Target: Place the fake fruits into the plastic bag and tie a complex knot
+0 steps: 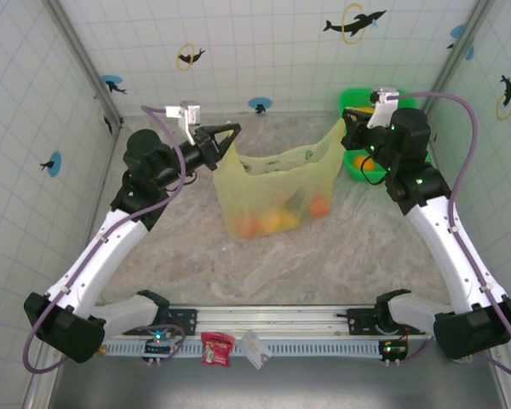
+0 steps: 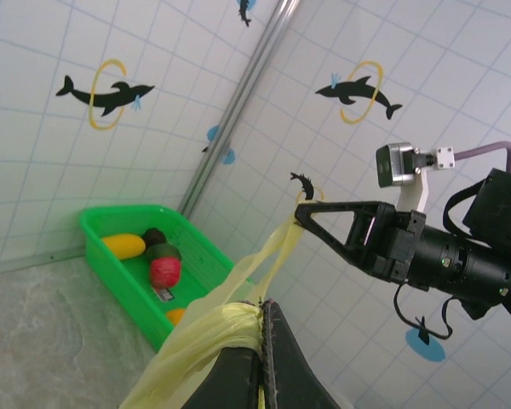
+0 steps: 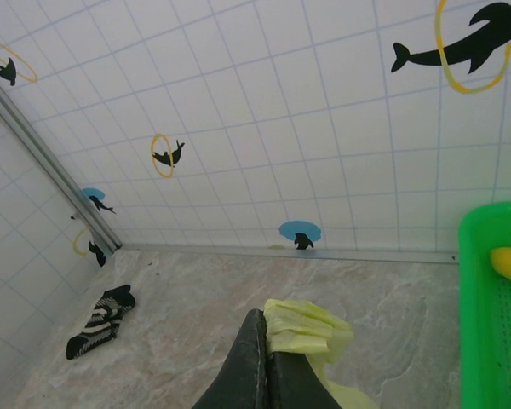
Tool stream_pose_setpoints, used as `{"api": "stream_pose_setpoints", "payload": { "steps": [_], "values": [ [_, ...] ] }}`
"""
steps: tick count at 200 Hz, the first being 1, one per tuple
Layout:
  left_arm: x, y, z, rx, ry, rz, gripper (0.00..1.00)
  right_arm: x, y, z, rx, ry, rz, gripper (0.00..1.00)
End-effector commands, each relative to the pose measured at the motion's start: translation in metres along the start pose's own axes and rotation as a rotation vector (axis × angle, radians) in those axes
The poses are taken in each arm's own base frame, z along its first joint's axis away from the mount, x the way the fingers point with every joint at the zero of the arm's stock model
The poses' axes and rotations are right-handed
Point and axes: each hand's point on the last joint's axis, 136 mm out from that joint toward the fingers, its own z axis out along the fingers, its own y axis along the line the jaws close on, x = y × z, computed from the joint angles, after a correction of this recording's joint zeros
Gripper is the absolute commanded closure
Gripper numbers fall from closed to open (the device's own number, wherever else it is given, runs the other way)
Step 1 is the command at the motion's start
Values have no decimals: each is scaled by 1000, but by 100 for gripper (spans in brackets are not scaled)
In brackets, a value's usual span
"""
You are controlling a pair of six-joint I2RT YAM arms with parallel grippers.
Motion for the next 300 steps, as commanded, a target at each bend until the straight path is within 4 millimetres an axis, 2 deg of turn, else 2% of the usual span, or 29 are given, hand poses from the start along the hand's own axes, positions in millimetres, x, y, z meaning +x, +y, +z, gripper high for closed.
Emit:
{"api": "stream_pose_setpoints", "payload": {
  "steps": [1, 40, 70, 89, 134, 157, 179, 196, 243, 257, 266, 291, 294, 300],
  "values": [
    [5, -6, -3, 43, 4, 23, 100, -15, 6, -6, -42, -68, 6, 100],
    [13, -19, -1, 108, 23, 30, 100, -15, 8, -7, -56, -63, 7, 100],
    [16, -40, -2, 198, 31, 62, 85, -19, 11, -9, -68, -76, 9, 100],
    [17, -46, -1, 221, 30, 92, 80, -20, 11, -9, -68, -77, 7, 100],
    [-15, -76, -11, 294, -69, 177, 76, -25, 10, -10, -55, -86, -5, 100],
    [-17, -76, -13, 288, -86, 193, 75, -28, 10, -11, -52, -91, -7, 100],
    [-6, -66, -13, 256, -80, 191, 83, -27, 10, -10, -50, -91, -9, 100],
    [1, -61, -13, 243, -71, 196, 100, -25, 10, -10, -57, -87, -8, 100],
    [10, -55, -13, 222, -61, 233, 100, -21, 12, -8, -75, -78, -2, 100],
    [12, -54, -13, 218, -55, 235, 84, -22, 13, -9, -78, -82, 0, 100],
    [15, -53, -13, 216, -50, 233, 77, -24, 14, -10, -81, -85, 0, 100],
    [17, -51, -15, 201, -44, 239, 67, -26, 17, -12, -95, -88, 3, 100],
    [27, -46, -15, 192, -25, 228, 67, -26, 17, -12, -94, -88, 4, 100],
    [30, -44, -16, 184, -16, 229, 65, -26, 18, -13, -95, -90, 3, 100]
  ]
}}
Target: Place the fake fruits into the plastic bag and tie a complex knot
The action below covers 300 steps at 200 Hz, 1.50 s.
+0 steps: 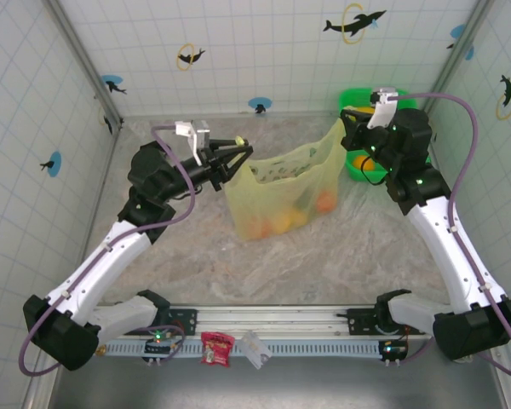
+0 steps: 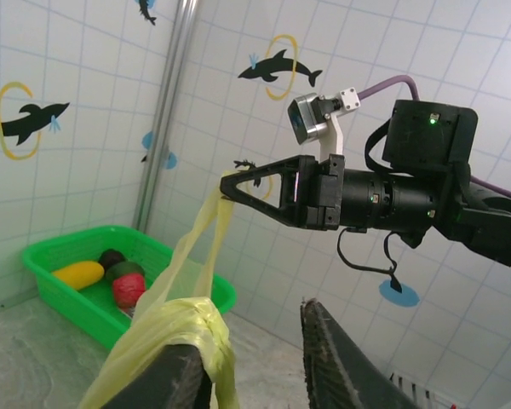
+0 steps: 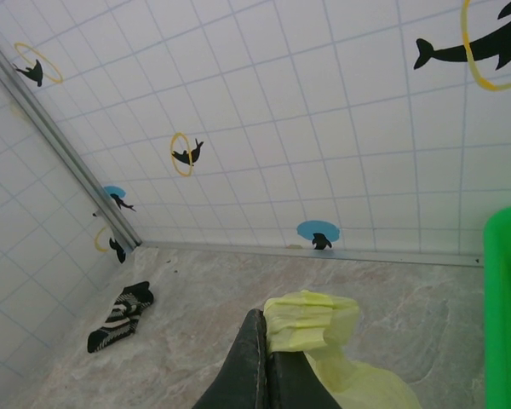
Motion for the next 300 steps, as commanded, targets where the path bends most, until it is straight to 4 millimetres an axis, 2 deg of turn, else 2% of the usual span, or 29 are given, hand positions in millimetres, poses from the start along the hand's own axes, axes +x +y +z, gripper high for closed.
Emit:
{"api": "stream_pose_setpoints", "payload": {
  "steps": [1, 17, 21, 25, 46, 90, 103, 116, 120, 123, 160, 199, 300],
  "values": [
    [4, -6, -8, -5, -1, 44, 65, -26, 11, -12, -39, -85, -11, 100],
    [10, -4, -11, -26, 18, 44, 62, -27, 12, -14, -36, -90, -13, 100],
    [10, -4, -13, -32, 19, 46, 55, -28, 12, -15, -37, -91, -14, 100],
    [12, -4, -14, -39, 22, 47, 54, -28, 13, -15, -40, -92, -15, 100],
    [14, -5, -22, -64, 27, 59, 53, -29, 14, -15, -47, -93, -16, 100],
    [32, 3, -35, -139, 72, 74, 51, -31, 17, -18, -60, -98, -18, 100],
    [32, 10, -43, -201, 42, 72, 27, -31, 18, -18, -62, -99, -19, 100],
    [35, 18, -50, -253, 15, 78, 14, -31, 19, -20, -69, -102, -18, 100],
    [39, 21, -51, -266, 16, 78, 4, -31, 20, -20, -71, -102, -17, 100],
    [38, 22, -52, -275, 11, 80, 3, -31, 20, -20, -72, -102, -15, 100],
    [40, 36, -47, -313, -2, 108, 2, -31, 22, -20, -84, -101, -10, 100],
    [41, 34, -28, -226, -16, 102, 2, -32, 22, -22, -80, -104, -16, 100],
    [35, 58, 10, -195, -34, 250, 5, -28, 25, -23, -105, -103, -18, 100]
  ]
}}
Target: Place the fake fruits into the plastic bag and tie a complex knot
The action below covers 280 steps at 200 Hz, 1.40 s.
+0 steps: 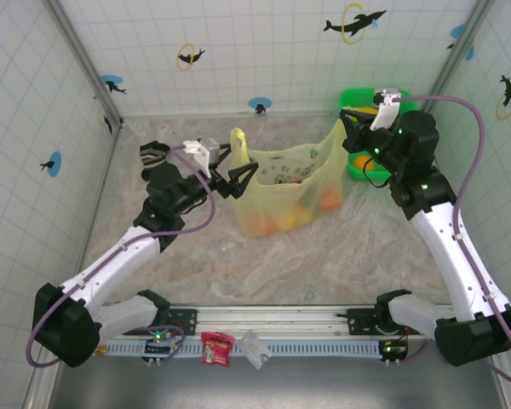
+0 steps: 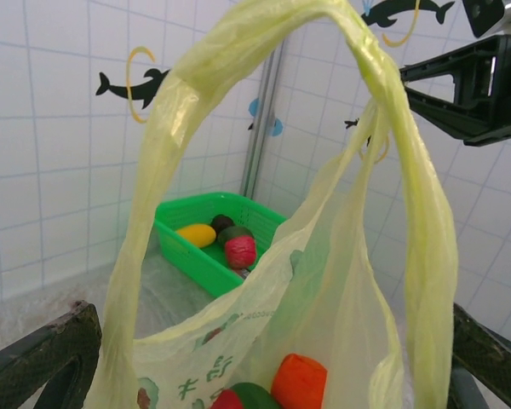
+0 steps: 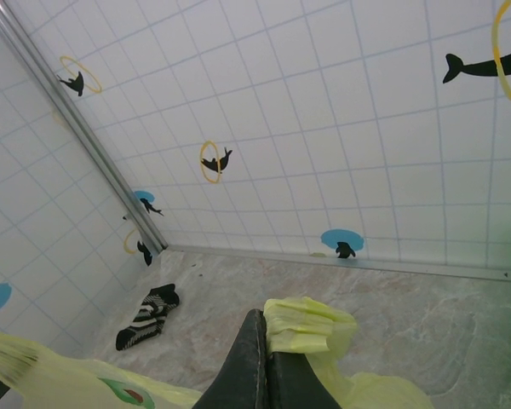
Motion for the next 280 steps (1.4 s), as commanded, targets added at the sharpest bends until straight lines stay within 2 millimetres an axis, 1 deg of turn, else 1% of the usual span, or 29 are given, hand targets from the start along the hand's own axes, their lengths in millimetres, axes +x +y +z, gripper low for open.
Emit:
{"api": "stream_pose_setpoints", "payload": {
  "steps": [1, 10, 20, 26, 44, 80, 108, 116, 118, 123, 127, 141, 157, 171, 186, 199, 210, 217, 230, 236, 247, 258, 270, 280],
  "values": [
    [-31, -7, 11, 38, -83, 117, 5, -18, 10, -8, -42, -76, -21, 100],
    [-32, -4, 14, 28, -86, 126, 6, -18, 10, -8, -44, -76, -20, 100],
    [-31, -1, 18, 30, -86, 130, 9, -18, 11, -8, -49, -76, -18, 100],
    [-33, -1, 20, 36, -91, 132, 12, -17, 11, -8, -50, -74, -17, 100],
    [-32, -4, 23, 68, -88, 126, 25, -15, 10, -7, -47, -68, -18, 100],
    [-32, -9, 22, 97, -98, 115, 58, -9, 4, -6, -21, -52, -17, 100],
    [-31, -14, 18, 116, -96, 117, 90, -8, -5, -9, 35, -49, -36, 100],
    [-31, -15, 17, 119, -92, 118, 98, -11, -6, -12, 51, -62, -49, 88],
    [-30, -16, 17, 120, -91, 118, 99, -12, -6, -13, 53, -66, -53, 83],
    [-31, -16, 16, 120, -92, 120, 100, -13, -7, -14, 60, -74, -62, 73],
    [-30, -16, 15, 118, -92, 118, 100, -15, -6, -16, 65, -84, -71, 68],
    [-30, -17, 14, 120, -96, 119, 100, -20, -1, -18, 60, -91, -109, 65],
    [-28, -20, 12, 134, -93, 122, 100, -22, 18, -15, 36, -71, -184, 62],
    [-25, -21, 13, 139, -80, 122, 100, -23, 40, -12, -9, -77, -238, 59],
    [-20, -21, 14, 144, -67, 125, 100, -21, 68, -3, -81, -47, -281, 57],
    [-18, -22, 14, 148, -59, 130, 100, -8, 96, 12, -148, 18, -328, 56],
    [-16, -24, 14, 153, -52, 135, 100, 3, 124, 21, -233, 62, -348, 55],
    [-15, -25, 15, 156, -48, 138, 100, 11, 137, 29, -282, 93, -338, 55],
    [-15, -27, 15, 161, -45, 146, 100, 19, 162, 40, -388, 136, -291, 54],
    [-14, -27, 16, 162, -42, 147, 100, 19, 170, 42, -422, 145, -273, 52],
    [-14, -28, 16, 166, -38, 148, 100, 24, 187, 48, -485, 171, -252, 47],
    [-14, -28, 17, 164, -34, 150, 100, 30, 201, 52, -533, 193, -246, 45],
    [-13, -28, 17, 164, -32, 150, 100, 37, 209, 57, -556, 217, -240, 45],
    [-13, -28, 17, 164, -31, 150, 100, 42, 210, 60, -557, 233, -241, 44]
  ]
}}
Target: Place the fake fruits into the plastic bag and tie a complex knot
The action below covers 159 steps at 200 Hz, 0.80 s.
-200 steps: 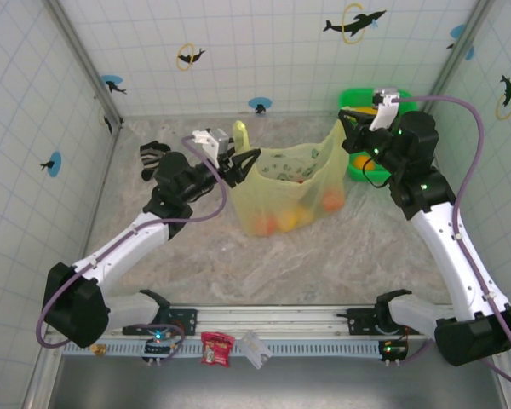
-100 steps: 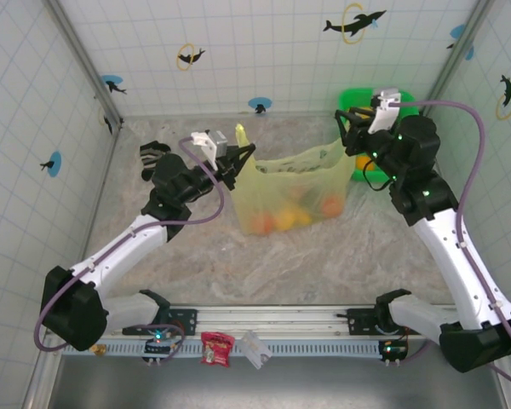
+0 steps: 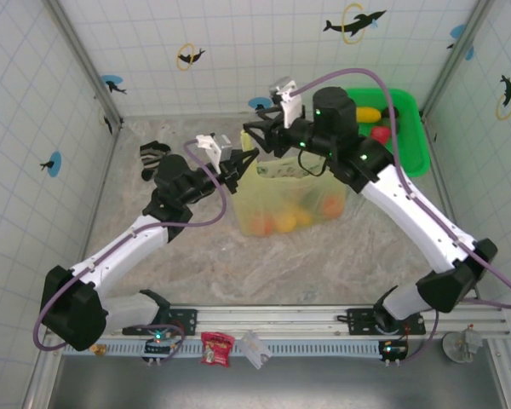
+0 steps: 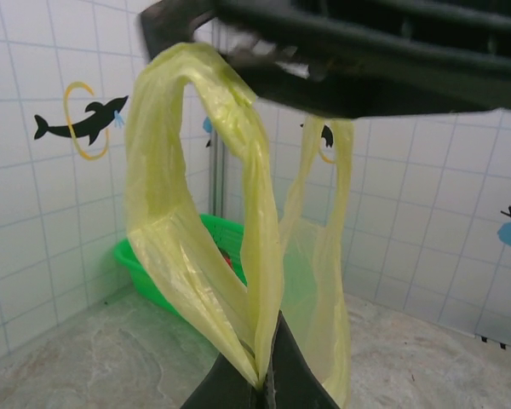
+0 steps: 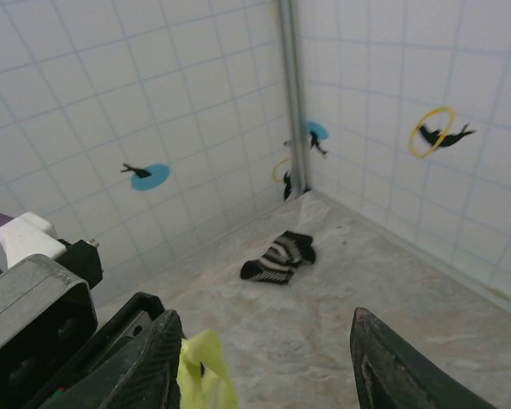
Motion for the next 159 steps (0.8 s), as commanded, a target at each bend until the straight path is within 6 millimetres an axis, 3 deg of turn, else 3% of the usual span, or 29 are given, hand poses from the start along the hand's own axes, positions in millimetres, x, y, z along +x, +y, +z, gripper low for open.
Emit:
{"api": "stream_pose_setpoints", "payload": {
  "steps": [1, 19, 34, 65, 92, 118, 159],
  "values": [
    [-7, -9, -2, 29, -8, 34, 100, -7, 24, 4, -99, 12, 14, 44],
    [-8, -8, -2, 25, -8, 40, 100, 0, 21, 10, -85, 32, 18, 46],
    [-8, -8, -2, 23, -5, 46, 100, 4, 20, 14, -82, 45, 24, 53],
    [-4, -6, -4, 8, -2, 44, 100, 0, 12, 14, -61, 32, 46, 100],
    [0, -5, -10, -17, -25, 35, 100, -15, 4, 0, -116, -64, 156, 100],
    [3, -4, -13, -24, -43, 21, 86, -23, 3, -15, -207, -142, 261, 100],
    [8, -9, -8, 25, -71, 10, 72, -20, 12, -19, -305, -160, 309, 100]
  ]
}}
